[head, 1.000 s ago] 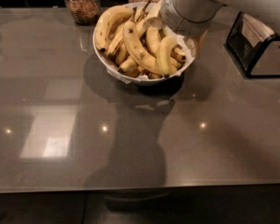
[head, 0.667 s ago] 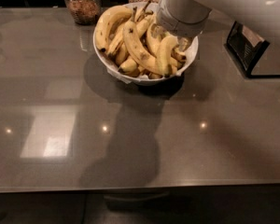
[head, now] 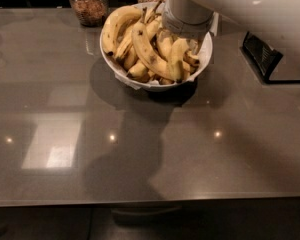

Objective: Pick banana from white bowl

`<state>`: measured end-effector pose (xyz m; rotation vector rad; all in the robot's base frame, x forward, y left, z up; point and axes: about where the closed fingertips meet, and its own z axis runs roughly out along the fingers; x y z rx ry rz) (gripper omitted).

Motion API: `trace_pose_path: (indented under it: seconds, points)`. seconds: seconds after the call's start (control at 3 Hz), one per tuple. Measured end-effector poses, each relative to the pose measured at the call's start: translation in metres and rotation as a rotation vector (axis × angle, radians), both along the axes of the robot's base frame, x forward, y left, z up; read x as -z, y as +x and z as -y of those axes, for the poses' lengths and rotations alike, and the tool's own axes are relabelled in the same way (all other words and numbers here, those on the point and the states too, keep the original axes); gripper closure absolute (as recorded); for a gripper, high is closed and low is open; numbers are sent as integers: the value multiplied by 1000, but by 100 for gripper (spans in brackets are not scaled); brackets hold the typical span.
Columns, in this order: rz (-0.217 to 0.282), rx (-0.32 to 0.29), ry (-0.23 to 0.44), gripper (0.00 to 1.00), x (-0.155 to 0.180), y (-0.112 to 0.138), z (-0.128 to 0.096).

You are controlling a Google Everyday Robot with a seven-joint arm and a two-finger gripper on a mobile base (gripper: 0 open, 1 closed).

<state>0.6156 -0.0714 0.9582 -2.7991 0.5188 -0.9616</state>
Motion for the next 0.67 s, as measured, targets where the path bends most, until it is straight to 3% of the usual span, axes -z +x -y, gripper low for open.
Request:
trace_pose_path:
  seconds: [0.67]
  points:
    - [-38,-2,-9,43,14,20,-4]
